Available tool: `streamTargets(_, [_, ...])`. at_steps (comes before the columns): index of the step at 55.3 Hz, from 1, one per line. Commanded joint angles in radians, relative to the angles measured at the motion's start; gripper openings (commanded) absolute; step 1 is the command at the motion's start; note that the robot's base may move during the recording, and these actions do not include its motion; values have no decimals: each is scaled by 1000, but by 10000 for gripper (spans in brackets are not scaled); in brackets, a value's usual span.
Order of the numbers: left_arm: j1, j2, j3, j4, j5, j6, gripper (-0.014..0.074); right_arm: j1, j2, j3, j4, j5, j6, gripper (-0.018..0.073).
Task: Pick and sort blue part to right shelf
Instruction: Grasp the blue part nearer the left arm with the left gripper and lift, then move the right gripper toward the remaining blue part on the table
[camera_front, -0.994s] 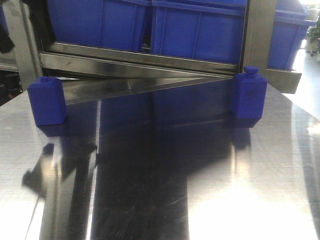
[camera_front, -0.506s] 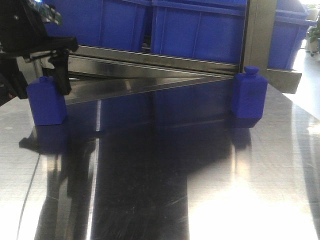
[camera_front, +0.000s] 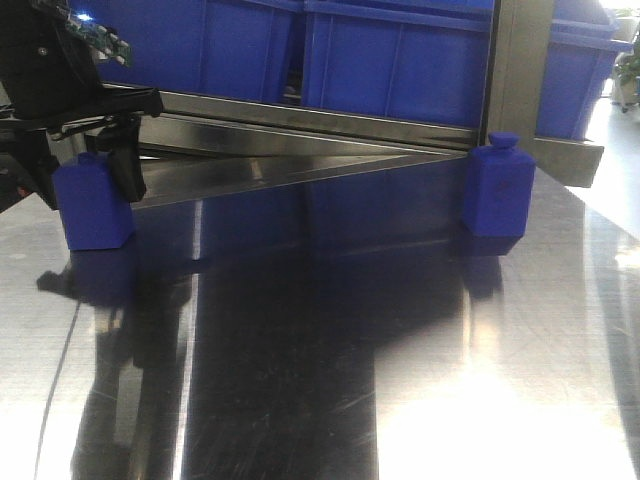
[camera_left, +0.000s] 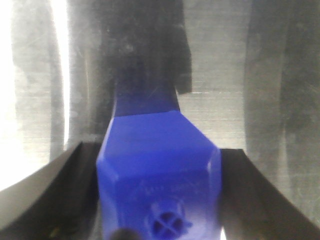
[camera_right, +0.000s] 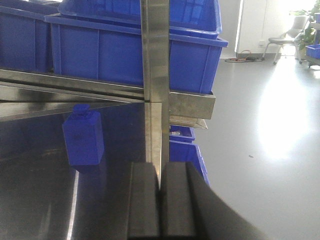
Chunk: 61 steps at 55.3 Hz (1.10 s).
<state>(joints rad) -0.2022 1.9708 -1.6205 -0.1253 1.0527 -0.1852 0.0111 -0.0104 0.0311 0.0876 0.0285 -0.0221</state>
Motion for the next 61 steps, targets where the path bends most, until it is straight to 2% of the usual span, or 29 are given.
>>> streamTargets(1, [-6,-48,-32,-15,-13,-11,320,1,-18,-9,-7,-90,0,43])
streamTargets(9, [-6,-48,-32,-16,-4,-7,290,1,-18,-9,-7,-90,0,43])
streamTargets(19, [-26,-74,-32,-16,39,69,290,1,-18,-9,-7,-92,0,43])
streamTargets(33, [-85,-275,-24,125,15,74,290,1,-18,-9,-7,-92,0,43])
streamTargets(38, [-93,-379,15,179,-30,74,288,1,-18,-9,-7,-92,0,43])
streamTargets(48, [-95,-631,200,270,-153,78,283,1,-18,-9,-7,-93,0,43])
streamTargets(61, [-95,-1027,543,342,-424,78,283,1,-18,-23,-7,-89,0,43])
